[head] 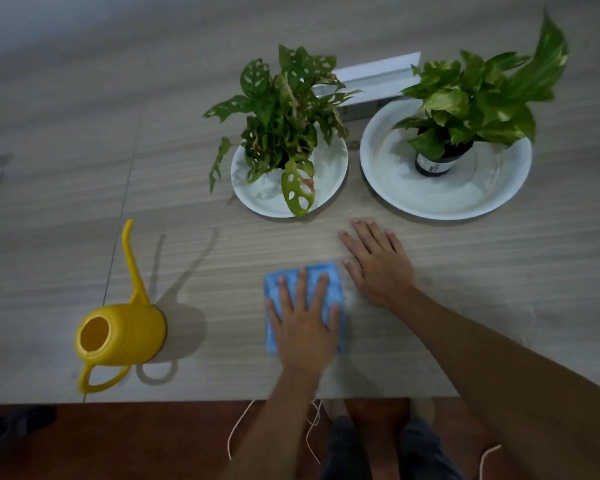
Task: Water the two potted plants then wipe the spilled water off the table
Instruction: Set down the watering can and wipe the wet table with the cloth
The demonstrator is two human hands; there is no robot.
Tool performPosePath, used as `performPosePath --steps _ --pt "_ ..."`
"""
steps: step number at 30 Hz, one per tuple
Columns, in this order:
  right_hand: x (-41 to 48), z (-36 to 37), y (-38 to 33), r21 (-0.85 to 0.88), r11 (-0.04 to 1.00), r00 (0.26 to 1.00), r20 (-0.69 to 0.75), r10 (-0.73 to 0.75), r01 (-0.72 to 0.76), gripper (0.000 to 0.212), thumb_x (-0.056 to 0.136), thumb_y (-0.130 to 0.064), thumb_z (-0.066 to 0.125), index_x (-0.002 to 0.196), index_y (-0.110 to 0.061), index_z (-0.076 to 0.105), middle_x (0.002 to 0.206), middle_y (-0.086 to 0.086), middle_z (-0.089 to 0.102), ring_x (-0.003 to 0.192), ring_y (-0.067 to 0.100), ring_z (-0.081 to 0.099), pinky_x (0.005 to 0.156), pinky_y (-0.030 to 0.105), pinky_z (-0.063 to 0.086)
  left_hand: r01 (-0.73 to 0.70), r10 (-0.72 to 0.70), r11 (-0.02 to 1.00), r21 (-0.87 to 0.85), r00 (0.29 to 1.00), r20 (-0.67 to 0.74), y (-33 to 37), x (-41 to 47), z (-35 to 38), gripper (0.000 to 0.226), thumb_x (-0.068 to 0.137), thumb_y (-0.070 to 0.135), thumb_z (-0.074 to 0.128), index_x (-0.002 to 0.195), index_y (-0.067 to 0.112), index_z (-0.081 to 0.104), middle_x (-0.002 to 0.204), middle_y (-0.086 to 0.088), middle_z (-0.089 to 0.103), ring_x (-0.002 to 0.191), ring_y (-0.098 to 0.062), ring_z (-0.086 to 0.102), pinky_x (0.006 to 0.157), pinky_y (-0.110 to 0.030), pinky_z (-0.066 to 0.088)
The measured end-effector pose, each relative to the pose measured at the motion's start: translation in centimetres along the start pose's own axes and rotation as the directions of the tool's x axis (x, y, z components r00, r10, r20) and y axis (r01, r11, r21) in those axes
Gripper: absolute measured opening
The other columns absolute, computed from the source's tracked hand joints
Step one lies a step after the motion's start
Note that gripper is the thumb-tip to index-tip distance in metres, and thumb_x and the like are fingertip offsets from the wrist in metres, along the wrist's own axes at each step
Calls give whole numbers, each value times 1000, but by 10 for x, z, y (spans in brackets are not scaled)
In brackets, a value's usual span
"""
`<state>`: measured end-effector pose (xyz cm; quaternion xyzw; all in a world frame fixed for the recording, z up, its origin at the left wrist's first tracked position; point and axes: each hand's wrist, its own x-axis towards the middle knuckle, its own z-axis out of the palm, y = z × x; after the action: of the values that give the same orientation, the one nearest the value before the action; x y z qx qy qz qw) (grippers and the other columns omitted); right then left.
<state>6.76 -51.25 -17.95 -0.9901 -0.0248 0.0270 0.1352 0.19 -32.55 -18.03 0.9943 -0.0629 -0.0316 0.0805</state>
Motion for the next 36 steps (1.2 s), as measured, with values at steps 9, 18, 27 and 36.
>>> performPosePath --steps 9,18,27,36 --pt "-40 -29 74 -15 999 998 -53 31 -32 54 96 -43 35 146 -23 42 156 6 37 142 30 32 114 47 19 251 -251 966 -62 968 5 7 -67 -5 61 101 58 23 158 38 14 169 0 8 154 -37 5 115 -68 19" --pt "-45 -21 89 -58 998 1000 -6 -4 4 58 97 -51 28 150 -29 35 160 2 29 146 29 25 116 50 21 248 -248 969 -17 961 -121 1 22 3 57 100 51 34 155 37 27 165 -2 24 152 -36 17 114 -67 21" --pt "-44 -20 91 -67 998 1000 -28 0 -2 58 98 -50 28 152 -30 32 160 2 29 148 27 23 118 49 18 7 -8 999 -47 1000 -15 93 -4 16 56 102 55 26 156 42 20 168 5 13 154 -32 6 119 -62 10" --pt "-46 -22 89 -46 999 1000 -11 27 -27 57 97 -50 30 151 -33 32 161 -2 27 148 25 22 118 48 15 246 -249 967 -65 968 -39 66 -78 2 58 101 53 25 157 37 21 167 -4 17 152 -40 12 113 -68 20"
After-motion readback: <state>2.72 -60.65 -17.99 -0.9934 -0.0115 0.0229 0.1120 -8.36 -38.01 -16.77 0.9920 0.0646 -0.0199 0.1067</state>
